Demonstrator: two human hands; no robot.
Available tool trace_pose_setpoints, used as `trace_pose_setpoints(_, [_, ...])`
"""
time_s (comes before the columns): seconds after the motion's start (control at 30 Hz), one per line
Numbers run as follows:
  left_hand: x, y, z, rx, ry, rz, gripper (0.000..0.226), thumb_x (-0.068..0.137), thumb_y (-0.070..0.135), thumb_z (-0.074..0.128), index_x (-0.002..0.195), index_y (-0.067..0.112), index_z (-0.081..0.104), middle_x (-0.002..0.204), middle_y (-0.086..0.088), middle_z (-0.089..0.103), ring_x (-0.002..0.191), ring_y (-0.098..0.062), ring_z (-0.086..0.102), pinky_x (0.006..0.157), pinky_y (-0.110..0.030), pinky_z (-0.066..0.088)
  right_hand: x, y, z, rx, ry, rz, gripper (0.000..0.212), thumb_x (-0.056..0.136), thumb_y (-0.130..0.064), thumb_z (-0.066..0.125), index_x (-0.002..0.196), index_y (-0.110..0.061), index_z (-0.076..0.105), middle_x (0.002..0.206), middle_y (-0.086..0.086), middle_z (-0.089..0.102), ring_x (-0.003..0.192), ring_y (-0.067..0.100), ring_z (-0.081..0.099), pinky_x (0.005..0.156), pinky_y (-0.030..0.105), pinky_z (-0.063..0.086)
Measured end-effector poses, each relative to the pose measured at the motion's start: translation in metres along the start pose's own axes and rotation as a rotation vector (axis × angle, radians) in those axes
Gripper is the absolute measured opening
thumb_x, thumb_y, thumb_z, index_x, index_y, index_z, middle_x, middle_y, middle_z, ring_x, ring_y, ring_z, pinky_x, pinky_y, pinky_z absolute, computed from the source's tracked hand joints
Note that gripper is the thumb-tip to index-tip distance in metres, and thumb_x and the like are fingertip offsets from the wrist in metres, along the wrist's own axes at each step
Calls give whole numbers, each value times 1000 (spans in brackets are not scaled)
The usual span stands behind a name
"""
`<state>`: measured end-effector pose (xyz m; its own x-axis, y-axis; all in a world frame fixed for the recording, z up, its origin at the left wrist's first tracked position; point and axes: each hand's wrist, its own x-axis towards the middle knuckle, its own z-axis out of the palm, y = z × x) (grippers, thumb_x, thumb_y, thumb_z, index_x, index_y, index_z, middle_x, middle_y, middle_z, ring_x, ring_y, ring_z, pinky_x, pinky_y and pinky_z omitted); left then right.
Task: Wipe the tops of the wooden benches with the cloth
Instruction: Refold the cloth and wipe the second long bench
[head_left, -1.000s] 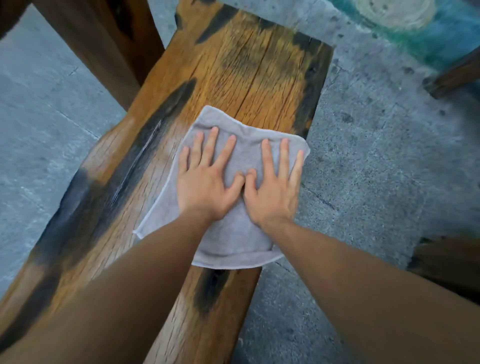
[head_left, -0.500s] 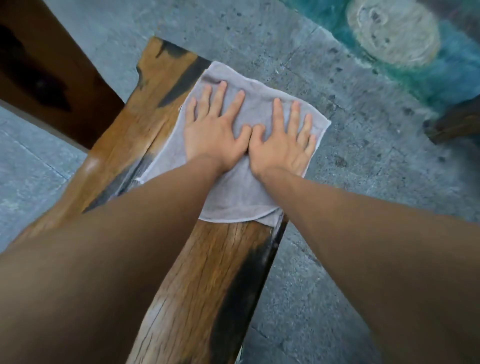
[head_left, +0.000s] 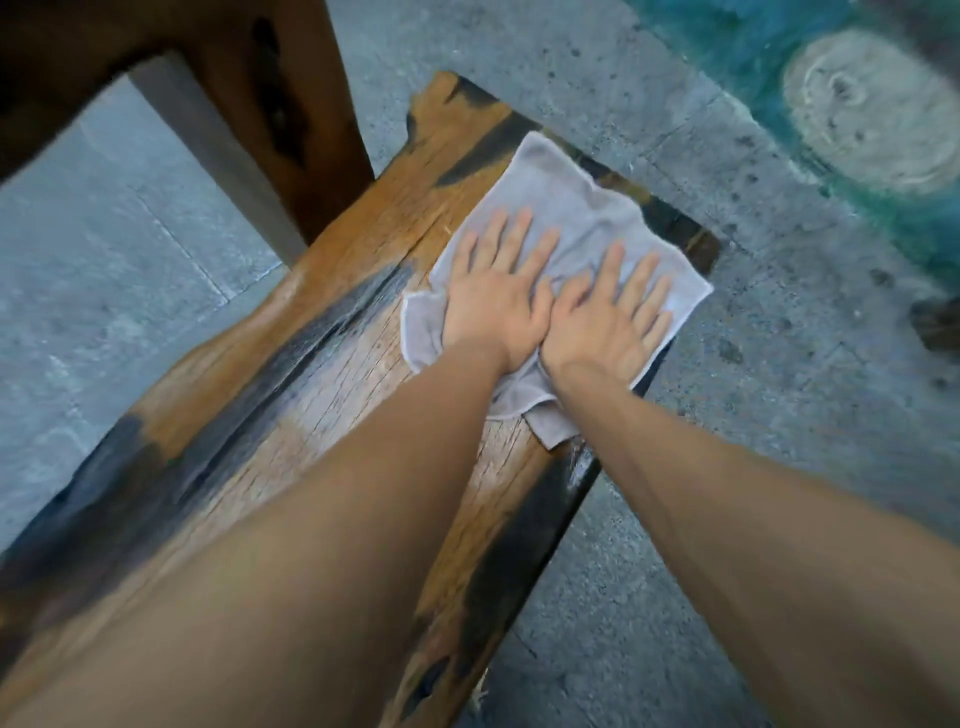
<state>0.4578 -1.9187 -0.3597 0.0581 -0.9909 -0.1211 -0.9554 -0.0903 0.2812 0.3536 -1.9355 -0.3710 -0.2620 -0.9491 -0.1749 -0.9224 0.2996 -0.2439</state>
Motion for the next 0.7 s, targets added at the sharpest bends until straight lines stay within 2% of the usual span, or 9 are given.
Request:
trace_pose_setpoints(0.17, [-124, -29, 0, -63, 32, -190, 55, 106, 38, 15, 161, 31, 7, 169, 5, 1, 156, -18, -7, 126, -40, -5, -102, 3, 14, -112, -44, -187, 62, 103, -47, 21, 162, -35, 7, 171, 3, -5, 157, 25, -8, 126, 50, -2])
trace_pose_setpoints(0.27, [-145, -33, 5, -49, 32, -271, 60, 103, 41, 9, 161, 28, 3, 169, 4, -3, 156, -17, -10, 126, -39, -5, -113, 5, 17, -172, -45, -285, 65, 100, -49, 19, 162, -36, 5, 171, 3, -6, 157, 27, -10, 126, 52, -2])
trace_pose_setpoints(0.4, [-119, -40, 8, -24, 70, -383, 64, 102, 44, 18, 161, 26, 2, 169, 1, -4, 156, -21, -8, 126, -43, -2, -81, -4, 14, -249, -86, -501, 67, 97, -50, 14, 161, -37, 0, 171, 2, -10, 157, 28, -12, 126, 53, -2])
trace_pose_setpoints(0.53, [-62, -53, -3, -21, 107, -527, 74, 96, 54, 23, 161, 25, 1, 169, -2, -6, 156, -25, -9, 126, -47, -1, -39, -27, 10, -263, -91, -685, 62, 100, -51, 11, 161, -41, 6, 171, -2, -4, 158, 25, -7, 126, 52, 1])
trace_pose_setpoints(0.6, [-24, -61, -10, 0, 107, -506, 74, 96, 54, 21, 161, 22, 2, 169, -5, -5, 156, -26, -8, 126, -48, -1, -14, -43, 10, -235, -82, -717, 59, 102, -50, 13, 160, -42, 9, 171, -4, 0, 158, 21, -5, 126, 50, 2])
trace_pose_setpoints(0.7, [30, -70, -18, 17, 102, -373, 69, 100, 46, 18, 161, 18, 5, 169, -8, 0, 156, -25, -4, 126, -46, 1, 30, -69, 10, -170, -83, -690, 56, 103, -50, 18, 159, -43, 18, 171, -6, 5, 158, 17, -2, 126, 48, 2])
